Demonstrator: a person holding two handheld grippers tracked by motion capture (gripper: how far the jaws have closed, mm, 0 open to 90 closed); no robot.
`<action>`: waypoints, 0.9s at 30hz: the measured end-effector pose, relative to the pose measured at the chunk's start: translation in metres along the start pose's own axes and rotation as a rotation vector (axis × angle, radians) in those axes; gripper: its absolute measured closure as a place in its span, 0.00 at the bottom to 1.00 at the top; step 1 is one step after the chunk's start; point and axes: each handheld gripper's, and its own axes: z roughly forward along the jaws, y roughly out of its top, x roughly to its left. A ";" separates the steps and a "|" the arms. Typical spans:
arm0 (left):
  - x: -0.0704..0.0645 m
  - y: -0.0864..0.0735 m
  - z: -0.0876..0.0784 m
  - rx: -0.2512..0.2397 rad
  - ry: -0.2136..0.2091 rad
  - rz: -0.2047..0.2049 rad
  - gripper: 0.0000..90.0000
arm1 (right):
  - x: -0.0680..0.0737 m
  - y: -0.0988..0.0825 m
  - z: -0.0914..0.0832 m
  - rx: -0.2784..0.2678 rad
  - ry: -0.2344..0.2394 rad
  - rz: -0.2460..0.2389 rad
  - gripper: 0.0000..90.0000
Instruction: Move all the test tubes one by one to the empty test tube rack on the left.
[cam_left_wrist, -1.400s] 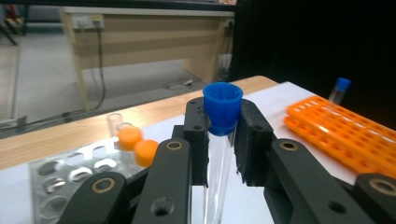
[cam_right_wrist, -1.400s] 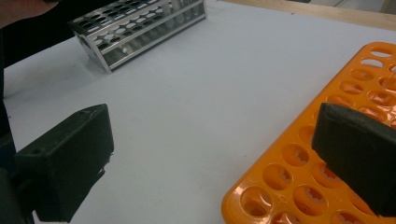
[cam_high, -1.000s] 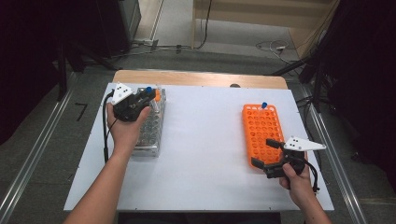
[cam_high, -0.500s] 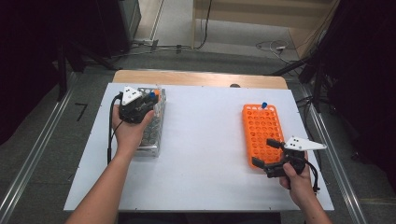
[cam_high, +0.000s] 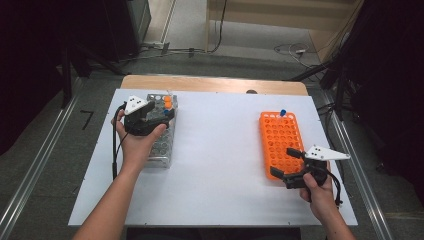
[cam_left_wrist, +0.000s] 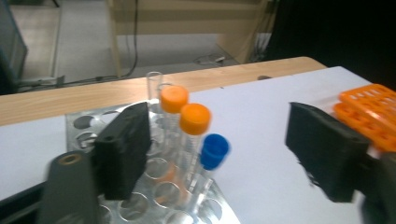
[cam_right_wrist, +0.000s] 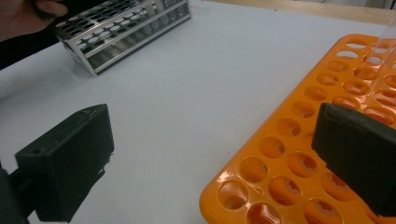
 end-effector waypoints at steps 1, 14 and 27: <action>-0.002 0.000 -0.003 0.000 -0.021 0.001 0.16 | -0.001 0.000 0.000 -0.002 -0.004 0.003 0.00; -0.031 -0.019 -0.045 -0.016 -0.171 0.013 0.00 | -0.010 0.009 0.007 -0.006 -0.086 0.033 0.00; -0.067 -0.049 -0.077 -0.039 -0.253 0.050 0.00 | -0.041 0.025 0.017 -0.005 -0.179 0.058 0.05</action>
